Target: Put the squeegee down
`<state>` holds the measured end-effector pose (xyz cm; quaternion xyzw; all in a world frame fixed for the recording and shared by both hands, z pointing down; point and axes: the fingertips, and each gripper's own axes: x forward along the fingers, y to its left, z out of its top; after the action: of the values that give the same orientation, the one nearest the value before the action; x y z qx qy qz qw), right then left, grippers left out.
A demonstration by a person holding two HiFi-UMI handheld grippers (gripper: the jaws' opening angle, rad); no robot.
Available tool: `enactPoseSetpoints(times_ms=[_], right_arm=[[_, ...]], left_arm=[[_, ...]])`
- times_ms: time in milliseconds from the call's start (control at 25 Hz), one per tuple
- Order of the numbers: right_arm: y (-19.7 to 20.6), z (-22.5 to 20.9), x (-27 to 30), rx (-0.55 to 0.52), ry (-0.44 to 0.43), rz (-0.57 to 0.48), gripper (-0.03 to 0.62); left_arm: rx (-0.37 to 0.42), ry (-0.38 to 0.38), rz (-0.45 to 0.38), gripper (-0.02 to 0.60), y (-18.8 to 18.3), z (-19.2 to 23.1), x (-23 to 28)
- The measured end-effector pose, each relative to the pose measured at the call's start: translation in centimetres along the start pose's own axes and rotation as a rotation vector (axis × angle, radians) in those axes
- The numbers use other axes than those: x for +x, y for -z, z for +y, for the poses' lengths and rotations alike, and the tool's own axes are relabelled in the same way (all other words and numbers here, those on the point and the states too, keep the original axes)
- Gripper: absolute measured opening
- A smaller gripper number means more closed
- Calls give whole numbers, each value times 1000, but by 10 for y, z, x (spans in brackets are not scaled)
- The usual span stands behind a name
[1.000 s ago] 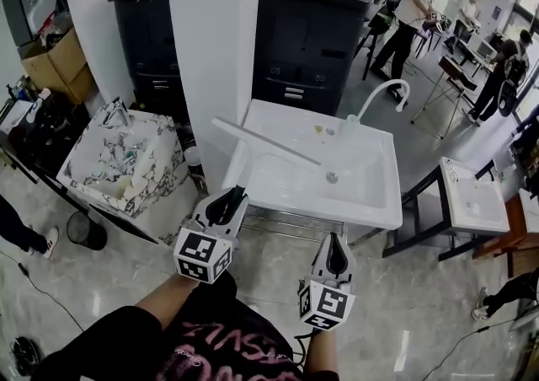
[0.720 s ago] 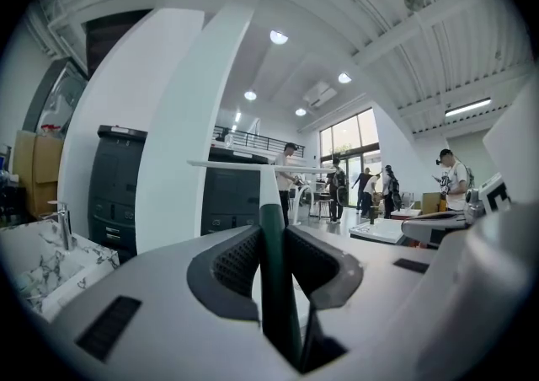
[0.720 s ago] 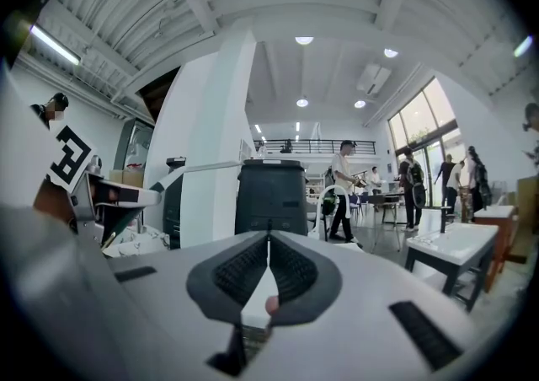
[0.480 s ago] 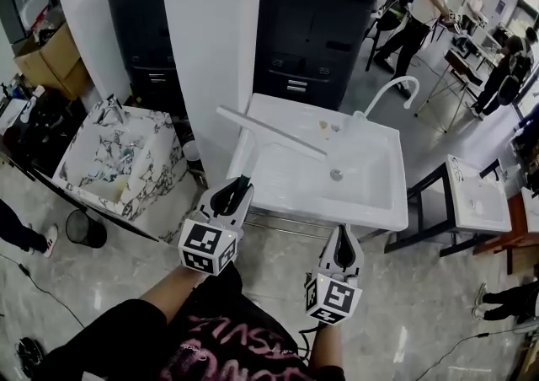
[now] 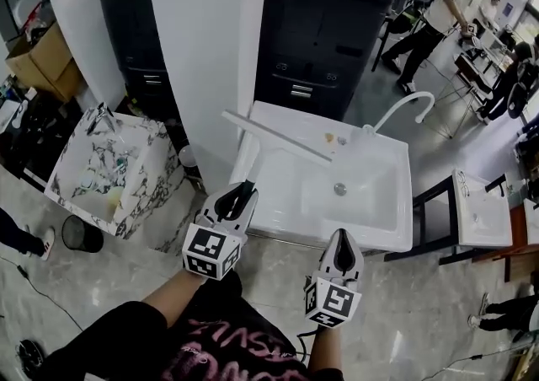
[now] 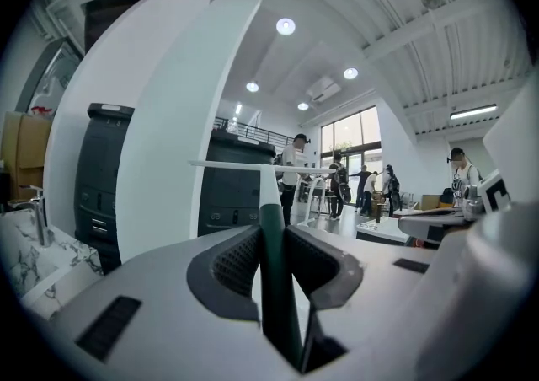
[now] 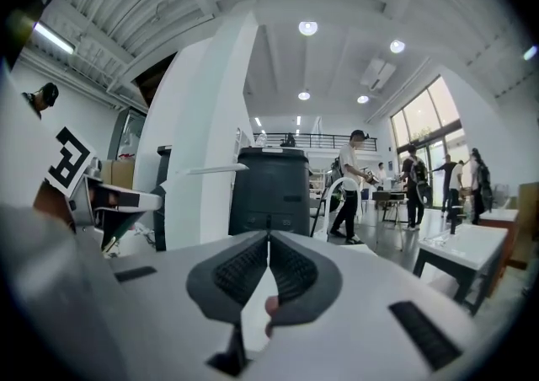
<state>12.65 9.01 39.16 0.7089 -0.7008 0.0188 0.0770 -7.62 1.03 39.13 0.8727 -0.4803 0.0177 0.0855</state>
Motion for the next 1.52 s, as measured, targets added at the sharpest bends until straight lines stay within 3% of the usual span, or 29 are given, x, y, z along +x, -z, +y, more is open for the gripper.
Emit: enactPoseSetpoints(times_ms=[720, 1520], right_arm=[[-25, 7, 105, -21, 59, 36, 21], [-32, 22, 150, -28, 151, 45, 20]], left_arm=[[-26, 100, 21, 97, -20, 41, 102], [-39, 181, 34, 97, -18, 78, 147]])
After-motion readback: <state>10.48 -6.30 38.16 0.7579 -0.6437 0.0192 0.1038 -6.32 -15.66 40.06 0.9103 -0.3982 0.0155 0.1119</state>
